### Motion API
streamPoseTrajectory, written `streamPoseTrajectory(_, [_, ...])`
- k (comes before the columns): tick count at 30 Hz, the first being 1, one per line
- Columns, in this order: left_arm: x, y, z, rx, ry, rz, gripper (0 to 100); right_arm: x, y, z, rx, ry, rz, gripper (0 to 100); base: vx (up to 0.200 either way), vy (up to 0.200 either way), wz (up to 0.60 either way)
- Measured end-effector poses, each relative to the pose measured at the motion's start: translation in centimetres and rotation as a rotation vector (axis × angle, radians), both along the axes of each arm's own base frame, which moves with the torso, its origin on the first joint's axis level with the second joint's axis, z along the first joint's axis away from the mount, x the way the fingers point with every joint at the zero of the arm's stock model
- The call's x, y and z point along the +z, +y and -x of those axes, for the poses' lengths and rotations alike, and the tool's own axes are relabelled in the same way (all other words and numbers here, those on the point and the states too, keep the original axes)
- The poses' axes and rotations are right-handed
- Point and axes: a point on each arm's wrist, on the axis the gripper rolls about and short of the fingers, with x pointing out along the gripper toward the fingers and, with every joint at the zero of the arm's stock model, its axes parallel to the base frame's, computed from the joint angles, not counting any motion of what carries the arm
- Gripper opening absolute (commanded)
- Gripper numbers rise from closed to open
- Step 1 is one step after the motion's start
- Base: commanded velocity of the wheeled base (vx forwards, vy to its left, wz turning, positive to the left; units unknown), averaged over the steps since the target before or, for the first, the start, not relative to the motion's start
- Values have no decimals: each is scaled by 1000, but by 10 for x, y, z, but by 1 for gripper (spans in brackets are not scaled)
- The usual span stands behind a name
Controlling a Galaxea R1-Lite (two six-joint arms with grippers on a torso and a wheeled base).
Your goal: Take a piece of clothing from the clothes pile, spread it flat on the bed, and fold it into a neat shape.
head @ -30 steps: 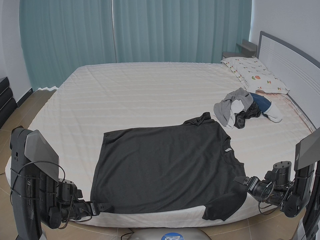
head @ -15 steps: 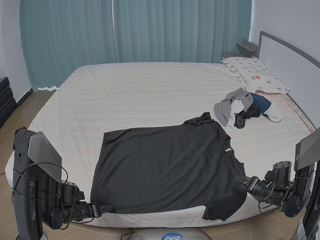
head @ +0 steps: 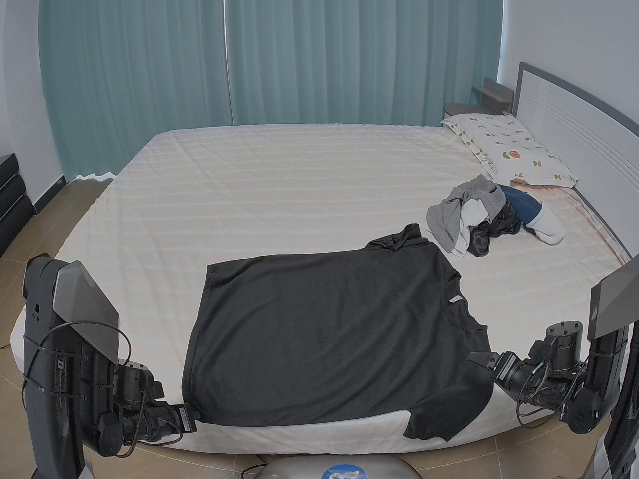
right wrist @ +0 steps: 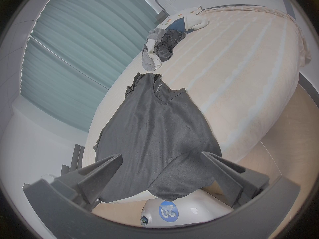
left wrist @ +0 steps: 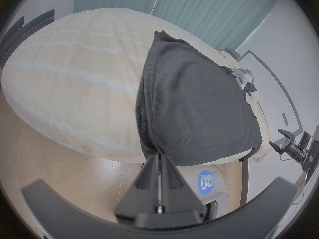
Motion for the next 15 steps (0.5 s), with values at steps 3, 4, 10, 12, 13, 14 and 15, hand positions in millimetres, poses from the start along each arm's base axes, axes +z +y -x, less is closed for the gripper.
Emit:
streamPoseTrajectory(3, [1, 2, 0, 22, 3, 12, 0, 0, 0, 0, -1, 0, 0, 100, 0, 0, 0])
streamPoseTrajectory(4, [1, 2, 0, 26, 3, 16, 0, 0, 0, 0, -1, 0, -1, 100, 0, 0, 0])
streamPoseTrajectory(10, [7, 2, -2, 90, 0, 74, 0, 0, 0, 0, 7, -3, 13, 100, 0, 0, 0])
streamPoseTrajectory(12, [11, 2, -3, 131, 0, 113, 0, -1, 0, 0, 25, -8, 43, 100, 0, 0, 0])
streamPoseTrajectory(13, [12, 2, -3, 144, -1, 129, 0, -1, -1, 0, 32, -11, 63, 100, 0, 0, 0])
streamPoseTrajectory(14, [14, 3, -3, 159, -4, 145, 0, -2, -1, 0, 41, -14, 87, 100, 0, 0, 0])
streamPoseTrajectory(15, [16, 3, -4, 170, -6, 160, 0, -3, -2, -1, 44, -16, 110, 100, 0, 0, 0])
